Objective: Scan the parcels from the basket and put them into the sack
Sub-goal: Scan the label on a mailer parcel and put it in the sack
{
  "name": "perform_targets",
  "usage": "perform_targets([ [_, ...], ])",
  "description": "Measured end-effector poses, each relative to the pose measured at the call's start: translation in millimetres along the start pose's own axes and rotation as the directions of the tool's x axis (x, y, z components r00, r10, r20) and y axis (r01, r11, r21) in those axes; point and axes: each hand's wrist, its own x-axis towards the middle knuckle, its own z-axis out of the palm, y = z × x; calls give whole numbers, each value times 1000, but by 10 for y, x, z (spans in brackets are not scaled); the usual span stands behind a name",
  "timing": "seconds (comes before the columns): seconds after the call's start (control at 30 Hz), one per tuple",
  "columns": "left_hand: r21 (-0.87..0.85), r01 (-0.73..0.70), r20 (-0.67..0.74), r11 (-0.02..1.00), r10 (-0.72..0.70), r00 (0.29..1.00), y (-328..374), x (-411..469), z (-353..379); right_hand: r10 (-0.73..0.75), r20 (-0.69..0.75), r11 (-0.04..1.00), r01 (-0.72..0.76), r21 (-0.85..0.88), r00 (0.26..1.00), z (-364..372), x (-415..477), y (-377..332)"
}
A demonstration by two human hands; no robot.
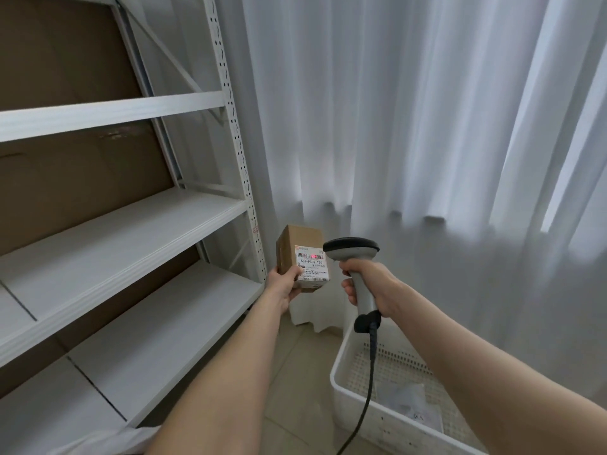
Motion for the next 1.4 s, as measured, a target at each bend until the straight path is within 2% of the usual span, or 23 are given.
perform_targets([
  [0.6, 30, 16, -13, 999, -15, 1000, -300, -1239, 150, 0, 32, 998, 2, -56, 999, -386, -1248, 195],
  [1.0, 19, 47, -43, 999, -47, 998, -508, -1705, -28, 25, 59, 994, -18, -107, 998, -263, -1718, 323],
  [1.23, 1, 42, -78, 999, -42, 996, -412, -1813, -438, 29, 90, 998, -23, -61, 996, 121, -1675, 476],
  [1.4, 48, 80, -182, 996, -70, 981, -305, -1823, -1341, 99, 98, 994, -103, 36, 990, 736, -1467, 796],
])
